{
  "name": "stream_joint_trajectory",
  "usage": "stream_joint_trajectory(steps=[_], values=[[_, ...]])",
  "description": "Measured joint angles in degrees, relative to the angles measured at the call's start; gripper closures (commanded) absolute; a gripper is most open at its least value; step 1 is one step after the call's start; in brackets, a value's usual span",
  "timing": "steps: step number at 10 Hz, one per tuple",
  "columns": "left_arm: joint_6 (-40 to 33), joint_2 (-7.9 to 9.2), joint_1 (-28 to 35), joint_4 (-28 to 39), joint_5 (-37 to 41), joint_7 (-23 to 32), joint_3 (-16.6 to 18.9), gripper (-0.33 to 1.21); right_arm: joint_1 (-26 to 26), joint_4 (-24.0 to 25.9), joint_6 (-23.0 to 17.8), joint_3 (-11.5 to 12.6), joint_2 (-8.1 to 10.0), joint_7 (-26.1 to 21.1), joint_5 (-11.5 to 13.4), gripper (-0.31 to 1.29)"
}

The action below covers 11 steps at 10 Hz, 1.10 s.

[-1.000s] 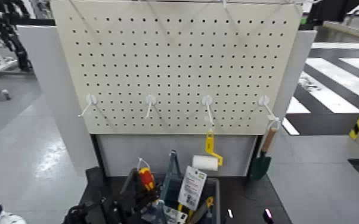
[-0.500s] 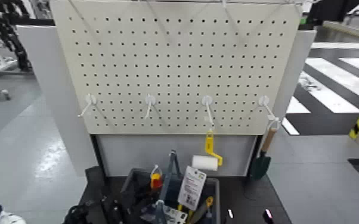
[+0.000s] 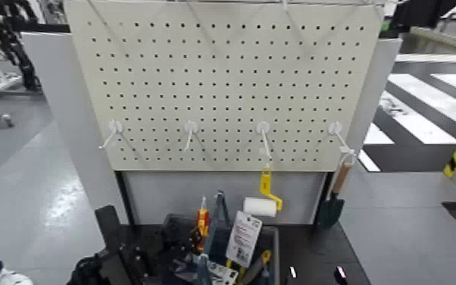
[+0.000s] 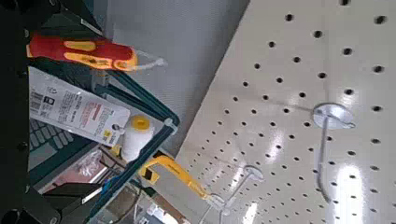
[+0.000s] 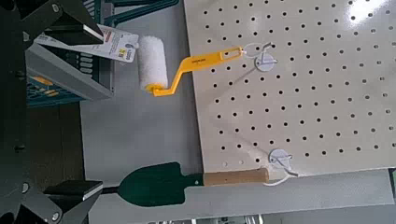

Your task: Put the red screwdriver into the crate.

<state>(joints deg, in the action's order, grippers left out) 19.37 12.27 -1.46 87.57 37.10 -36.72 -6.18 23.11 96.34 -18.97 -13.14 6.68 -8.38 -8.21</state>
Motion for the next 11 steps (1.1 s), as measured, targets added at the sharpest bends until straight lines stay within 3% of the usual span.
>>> stream_joint_trajectory(steps=[2, 5, 9, 11], values=[[-5.0, -0.13, 1.8, 4.7, -6.1, 4.3, 1.6, 0.13, 0.0, 0.0, 0.0, 0.0, 0.02, 0.0, -0.1, 0.20], [-13.4, -2.54, 7.1, 10.4, -15.4, 11.2, 4.0, 0.12, 0.1, 0.2, -0.1, 0.1, -0.03, 0.0, -0.1, 0.20], [-21.8, -5.19, 16.1, 13.4, -23.0, 22.5, 3.8, 0.12, 0.3, 0.5, -0.2, 0.3, -0.09, 0.1, 0.1, 0.19], [-25.5, -7.33, 20.7, 14.8, -26.5, 26.1, 4.3, 0.12, 0.4, 0.5, 0.2, 0.4, -0.20, 0.9, 0.1, 0.20]])
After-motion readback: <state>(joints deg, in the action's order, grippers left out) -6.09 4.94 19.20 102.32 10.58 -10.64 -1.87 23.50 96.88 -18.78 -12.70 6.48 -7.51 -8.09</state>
